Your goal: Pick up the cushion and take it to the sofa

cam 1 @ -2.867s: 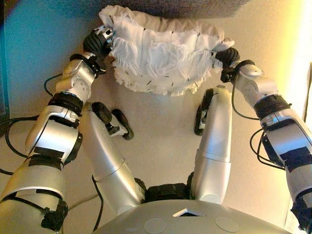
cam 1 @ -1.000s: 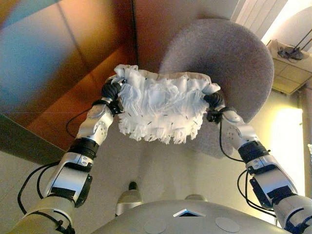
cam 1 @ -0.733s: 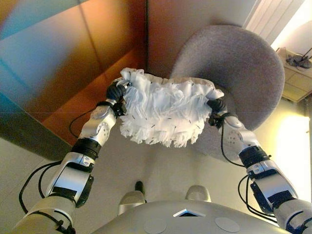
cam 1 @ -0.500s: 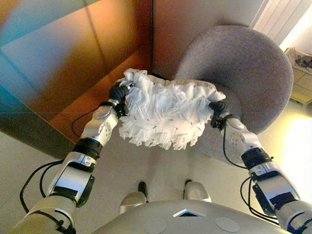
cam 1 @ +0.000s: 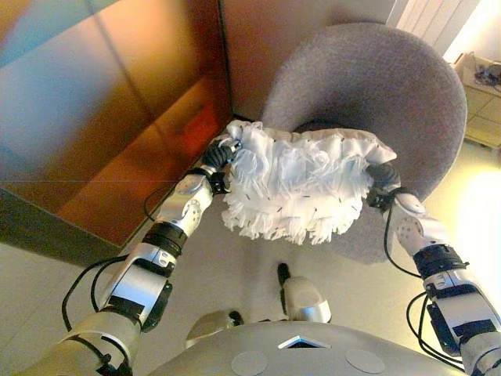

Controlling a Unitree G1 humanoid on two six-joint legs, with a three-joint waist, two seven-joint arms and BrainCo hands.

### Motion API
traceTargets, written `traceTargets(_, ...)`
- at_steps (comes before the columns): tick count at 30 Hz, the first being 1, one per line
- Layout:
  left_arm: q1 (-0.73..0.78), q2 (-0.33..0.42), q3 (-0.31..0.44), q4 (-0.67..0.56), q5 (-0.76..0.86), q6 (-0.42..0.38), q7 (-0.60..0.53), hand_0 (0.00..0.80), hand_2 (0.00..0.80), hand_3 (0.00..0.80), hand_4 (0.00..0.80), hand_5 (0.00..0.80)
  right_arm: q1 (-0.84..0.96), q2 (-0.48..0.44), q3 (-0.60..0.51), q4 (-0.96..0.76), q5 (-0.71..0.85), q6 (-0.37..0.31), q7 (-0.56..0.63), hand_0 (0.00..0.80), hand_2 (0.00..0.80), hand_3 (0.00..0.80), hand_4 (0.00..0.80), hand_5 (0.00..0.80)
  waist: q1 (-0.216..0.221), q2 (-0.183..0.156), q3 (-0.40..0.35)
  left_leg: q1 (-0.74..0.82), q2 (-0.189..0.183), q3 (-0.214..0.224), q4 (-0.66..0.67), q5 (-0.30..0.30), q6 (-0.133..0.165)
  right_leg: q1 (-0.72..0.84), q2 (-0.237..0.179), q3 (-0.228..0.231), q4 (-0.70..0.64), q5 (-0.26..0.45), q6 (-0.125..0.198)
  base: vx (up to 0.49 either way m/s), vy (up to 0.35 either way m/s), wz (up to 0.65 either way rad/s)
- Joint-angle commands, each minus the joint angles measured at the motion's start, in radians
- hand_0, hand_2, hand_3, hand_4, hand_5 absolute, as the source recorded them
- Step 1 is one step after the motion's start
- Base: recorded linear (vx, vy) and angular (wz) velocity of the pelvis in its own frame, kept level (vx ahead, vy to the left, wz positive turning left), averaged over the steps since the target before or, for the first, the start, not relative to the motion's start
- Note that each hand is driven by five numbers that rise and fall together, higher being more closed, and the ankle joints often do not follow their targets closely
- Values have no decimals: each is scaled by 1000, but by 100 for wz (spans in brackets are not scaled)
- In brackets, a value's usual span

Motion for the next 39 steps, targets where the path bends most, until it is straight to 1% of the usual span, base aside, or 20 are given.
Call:
traceTargets(1,-45,-28,0,-146,35,-56,-75,800,800,800,800,800,-96,59,-27,-89,-1,-104,78,800,800,800,800,800,12,26,-125,202,10,93,20,77,-35,-128,62,-87,-55,75,-5,372,-172,-13)
traceTargets(4,1,-9,26,-187,46,-44,-74,800,800,800,800,800,-90,90,-18,-116,0,-98,71,800,800,800,800,800,31,48,-129,128,74,126,179,245,-102,-90,95,-105,40,-43,-68,401,-210,-21)
traceTargets(5,10,-1,33,-199,50,-37,-74,800,800,800,800,800,-88,100,-14,-122,-2,-99,71,800,800,800,800,800,38,47,-128,99,89,135,223,268,-114,-73,98,-103,48,-62,-78,408,-166,-73)
traceTargets(6,16,8,42,-210,54,-32,-77,800,800,800,800,800,-82,110,-15,-131,-8,-102,72,800,800,800,800,800,46,51,-128,71,120,147,287,279,-136,-48,106,-100,64,-102,-86,375,-124,-81)
traceTargets(7,19,13,49,-216,56,-30,-84,800,800,800,800,800,-77,115,-18,-136,-13,-105,74,800,800,800,800,800,47,39,-128,49,133,176,328,298,-134,-36,94,-103,58,-97,-100,357,-101,-74)
traceTargets(9,20,10,63,-231,34,-17,-96,800,800,800,800,800,-59,121,-25,-143,-32,-118,77,800,800,800,800,800,45,30,-130,10,184,218,480,300,-154,2,91,-98,46,-117,-123,342,-80,-34)
traceTargets(11,19,-3,66,-226,22,-13,-100,800,800,800,800,800,-44,117,-29,-137,-31,-135,74,800,800,800,800,800,44,21,-125,-39,220,218,573,303,-156,36,92,-79,42,-134,-140,321,-26,-16)
traceTargets(13,23,-12,62,-218,30,-16,-103,800,800,800,800,800,-34,109,-30,-141,-27,-139,78,800,800,800,800,800,44,17,-117,-66,254,211,555,306,-151,55,92,-63,46,-145,-140,260,60,-8)
traceTargets(14,31,-11,60,-216,33,-23,-112,800,800,800,800,800,-24,103,-33,-156,-29,-129,77,800,800,800,800,800,44,17,-112,-70,280,201,494,320,-149,62,92,-49,47,-147,-135,230,114,1)
traceTargets(17,38,-6,59,-227,30,-10,-119,800,800,800,800,800,-17,95,-38,-192,-26,-94,58,800,800,800,800,800,49,18,-101,-81,298,149,310,338,-138,68,87,-16,47,-144,-114,196,189,1)
traceTargets(18,34,-5,58,-224,21,-6,-119,800,800,800,800,800,-22,87,-39,-196,-19,-75,57,800,800,800,800,800,56,21,-96,-93,292,112,238,341,-138,72,79,4,46,-143,-98,150,198,0)
traceTargets(19,34,-6,58,-223,21,-6,-119,800,800,800,800,800,-23,87,-39,-196,-19,-73,57,800,800,800,800,800,56,20,-95,-93,290,110,233,341,-138,73,77,5,46,-144,-97,148,211,-1)
traceTargets(21,23,-7,54,-204,4,-12,-120,800,800,800,800,800,-40,85,-30,-180,-9,-61,63,800,800,800,800,800,74,26,-89,-117,270,55,126,342,-140,89,57,30,38,-145,-68,146,192,-3)
traceTargets(24,18,-4,44,-175,3,-31,-93,800,800,800,800,800,-78,107,22,-160,5,-39,64,800,800,800,800,800,128,42,-78,-154,204,-76,-89,319,-141,146,35,90,4,-157,-18,231,226,-27)
traceTargets(26,23,3,44,-160,8,-45,-77,800,800,800,800,800,-95,120,49,-153,15,-29,61,800,800,800,800,800,158,47,-75,-185,184,-117,-156,327,-144,189,26,119,-13,-173,-4,195,173,-82)
traceTargets(27,24,8,48,-144,9,-52,-83,800,800,800,800,800,-97,131,60,-147,16,-30,55,800,800,800,800,800,169,48,-75,-213,179,-103,-145,323,-142,217,16,124,-20,-184,3,145,144,-107)
traceTargets(28,20,9,54,-124,10,-56,-93,800,800,800,800,800,-99,142,65,-139,16,-33,51,800,800,800,800,800,166,47,-77,-214,179,-65,-123,297,-132,226,2,115,-24,-188,9,119,153,-134)
traceTargets(32,19,40,47,-108,18,-72,-105,800,800,800,800,800,-87,163,65,-153,0,-36,48,800,800,800,800,800,166,60,-81,-181,173,-38,-117,255,-122,200,-43,78,13,-190,37,72,140,-82)
traceTargets(35,-1,53,40,-107,10,-74,-101,800,800,800,800,800,-97,160,54,-144,11,-54,44,800,800,800,800,800,169,65,-77,-175,159,-36,-113,238,-111,170,-61,71,47,-195,47,2,144,-6)
traceTargets(39,-48,38,17,-99,-2,-51,-87,800,800,800,800,800,-119,171,54,-113,-3,-79,17,800,800,800,800,800,180,58,-71,-188,119,-52,-90,206,-76,140,-85,78,117,-180,57,-51,111,4)
